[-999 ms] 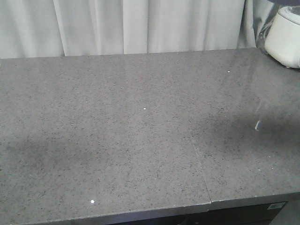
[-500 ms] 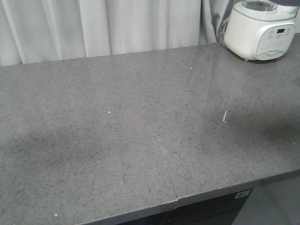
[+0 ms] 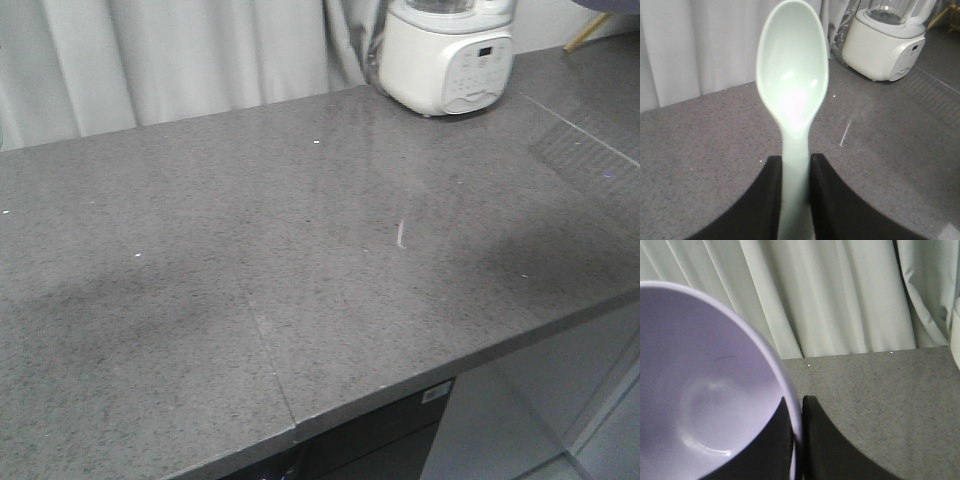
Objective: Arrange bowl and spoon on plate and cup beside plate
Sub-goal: 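Turn the base away from the counter holding spoon and bowl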
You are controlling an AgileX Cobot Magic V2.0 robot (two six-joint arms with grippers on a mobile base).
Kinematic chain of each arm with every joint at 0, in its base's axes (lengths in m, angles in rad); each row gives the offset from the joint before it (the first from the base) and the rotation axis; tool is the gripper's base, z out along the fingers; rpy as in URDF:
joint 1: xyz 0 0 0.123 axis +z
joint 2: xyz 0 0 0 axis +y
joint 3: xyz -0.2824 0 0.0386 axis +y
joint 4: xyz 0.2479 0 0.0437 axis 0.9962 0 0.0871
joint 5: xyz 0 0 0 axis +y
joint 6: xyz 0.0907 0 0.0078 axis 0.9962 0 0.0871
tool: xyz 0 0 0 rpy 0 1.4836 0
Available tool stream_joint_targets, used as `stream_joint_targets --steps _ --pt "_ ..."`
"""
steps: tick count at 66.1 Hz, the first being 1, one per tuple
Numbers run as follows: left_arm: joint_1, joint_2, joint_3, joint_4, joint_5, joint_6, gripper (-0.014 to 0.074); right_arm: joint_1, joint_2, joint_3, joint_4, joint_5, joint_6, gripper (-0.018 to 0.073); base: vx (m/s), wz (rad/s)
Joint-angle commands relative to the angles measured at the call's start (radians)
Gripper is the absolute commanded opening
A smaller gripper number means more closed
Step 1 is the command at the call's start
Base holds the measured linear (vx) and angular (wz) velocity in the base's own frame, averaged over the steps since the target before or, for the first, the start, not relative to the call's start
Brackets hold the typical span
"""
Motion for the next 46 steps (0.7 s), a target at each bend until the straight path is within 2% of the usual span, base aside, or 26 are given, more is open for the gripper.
stream_joint_targets --steps 1,46 --pt "0.000 -0.017 -0.027 -0.018 -0.065 0.004 -0.0007 -0.003 -0.028 -0.026 0.069 0.021 -0.012 -0.0006 0.00 -0.31" --pt "0.000 -0.017 -0.027 -0.018 -0.065 0.004 -0.0007 -0.003 -0.028 -0.026 0.069 0.021 -0.012 -0.0006 0.00 -0.30"
